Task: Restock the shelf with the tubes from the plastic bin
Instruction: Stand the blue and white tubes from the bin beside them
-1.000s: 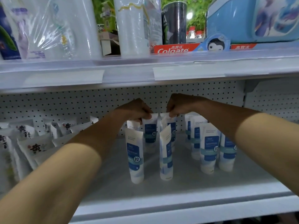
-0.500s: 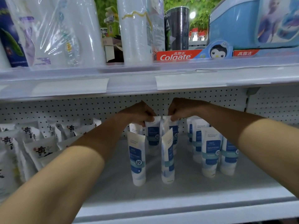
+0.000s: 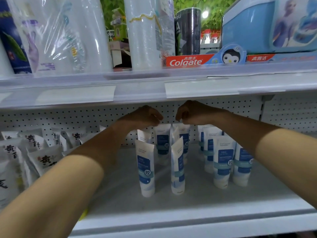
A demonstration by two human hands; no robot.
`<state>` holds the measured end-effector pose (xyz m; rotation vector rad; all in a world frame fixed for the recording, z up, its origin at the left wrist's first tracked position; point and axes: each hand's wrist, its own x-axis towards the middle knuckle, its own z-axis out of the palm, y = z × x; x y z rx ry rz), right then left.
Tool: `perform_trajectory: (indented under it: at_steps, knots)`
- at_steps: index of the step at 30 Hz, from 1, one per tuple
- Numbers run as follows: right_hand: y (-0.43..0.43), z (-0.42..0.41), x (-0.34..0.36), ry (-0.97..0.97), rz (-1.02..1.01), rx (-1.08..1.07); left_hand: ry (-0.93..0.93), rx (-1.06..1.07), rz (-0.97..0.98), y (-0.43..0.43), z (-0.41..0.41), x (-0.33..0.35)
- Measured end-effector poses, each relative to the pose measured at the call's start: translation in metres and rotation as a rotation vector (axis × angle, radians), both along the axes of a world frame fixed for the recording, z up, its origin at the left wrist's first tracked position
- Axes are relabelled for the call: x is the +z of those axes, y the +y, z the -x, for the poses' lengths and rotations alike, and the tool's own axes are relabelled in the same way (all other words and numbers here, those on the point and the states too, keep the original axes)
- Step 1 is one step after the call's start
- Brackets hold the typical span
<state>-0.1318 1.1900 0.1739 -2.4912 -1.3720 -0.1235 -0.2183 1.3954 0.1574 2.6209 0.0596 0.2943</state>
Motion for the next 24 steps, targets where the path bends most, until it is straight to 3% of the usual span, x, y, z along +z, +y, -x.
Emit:
perform_trajectory:
  at_steps: [4,10,18,24]
  knots:
    - [-0.007,0.011,0.004,-0.071,-0.012,0.102,0.001,-0.116,-0.056,0.014,0.036,0.017]
    - [0.001,0.03,-0.003,-0.121,0.217,0.185,0.218,-0.145,-0.048,0.017,0.058,0.007]
    - [-0.003,0.031,-0.004,-0.13,0.267,0.117,0.073,-0.061,-0.008,0.007,0.055,-0.012]
    - [-0.009,0.028,-0.006,-0.101,0.233,0.074,0.097,-0.094,0.004,-0.009,0.047,-0.009]
